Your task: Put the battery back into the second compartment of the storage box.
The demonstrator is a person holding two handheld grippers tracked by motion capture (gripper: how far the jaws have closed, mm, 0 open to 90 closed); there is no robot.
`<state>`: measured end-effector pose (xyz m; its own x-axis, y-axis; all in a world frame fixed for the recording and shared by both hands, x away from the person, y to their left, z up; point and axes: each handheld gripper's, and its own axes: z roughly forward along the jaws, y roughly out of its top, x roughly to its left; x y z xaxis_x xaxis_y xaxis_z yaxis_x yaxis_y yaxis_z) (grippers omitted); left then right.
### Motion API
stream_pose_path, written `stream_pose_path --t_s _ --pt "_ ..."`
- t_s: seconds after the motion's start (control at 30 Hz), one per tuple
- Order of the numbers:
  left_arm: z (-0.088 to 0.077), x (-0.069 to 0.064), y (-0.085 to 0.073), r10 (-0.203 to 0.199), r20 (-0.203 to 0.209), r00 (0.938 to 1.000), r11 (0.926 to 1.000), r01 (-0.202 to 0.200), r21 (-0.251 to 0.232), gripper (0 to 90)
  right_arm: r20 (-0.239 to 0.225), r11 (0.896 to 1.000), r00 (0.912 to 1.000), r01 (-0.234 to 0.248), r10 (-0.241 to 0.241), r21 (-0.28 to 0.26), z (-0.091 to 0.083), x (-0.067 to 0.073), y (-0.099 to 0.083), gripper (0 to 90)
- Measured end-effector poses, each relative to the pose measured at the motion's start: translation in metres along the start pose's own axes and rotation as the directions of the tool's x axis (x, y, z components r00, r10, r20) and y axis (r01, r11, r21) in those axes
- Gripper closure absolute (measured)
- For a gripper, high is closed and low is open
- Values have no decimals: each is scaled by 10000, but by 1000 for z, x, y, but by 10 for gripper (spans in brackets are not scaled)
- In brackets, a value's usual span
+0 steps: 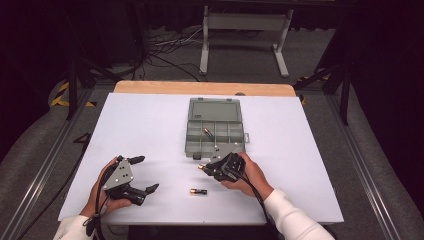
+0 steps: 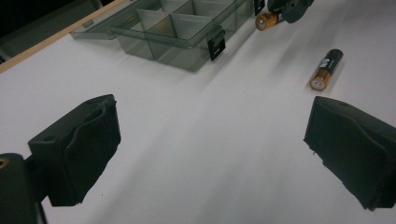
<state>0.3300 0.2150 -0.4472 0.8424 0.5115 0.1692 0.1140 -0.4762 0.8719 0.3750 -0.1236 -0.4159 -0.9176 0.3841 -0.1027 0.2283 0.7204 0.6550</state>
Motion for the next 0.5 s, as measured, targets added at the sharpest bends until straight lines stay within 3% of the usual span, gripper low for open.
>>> stream_pose_path --t_s 0.5 --pt "-1 1 1 52 -2 10000 10000 -52 -25 34 699 9964 9963 -457 507 -712 -23 -16 -1 777"
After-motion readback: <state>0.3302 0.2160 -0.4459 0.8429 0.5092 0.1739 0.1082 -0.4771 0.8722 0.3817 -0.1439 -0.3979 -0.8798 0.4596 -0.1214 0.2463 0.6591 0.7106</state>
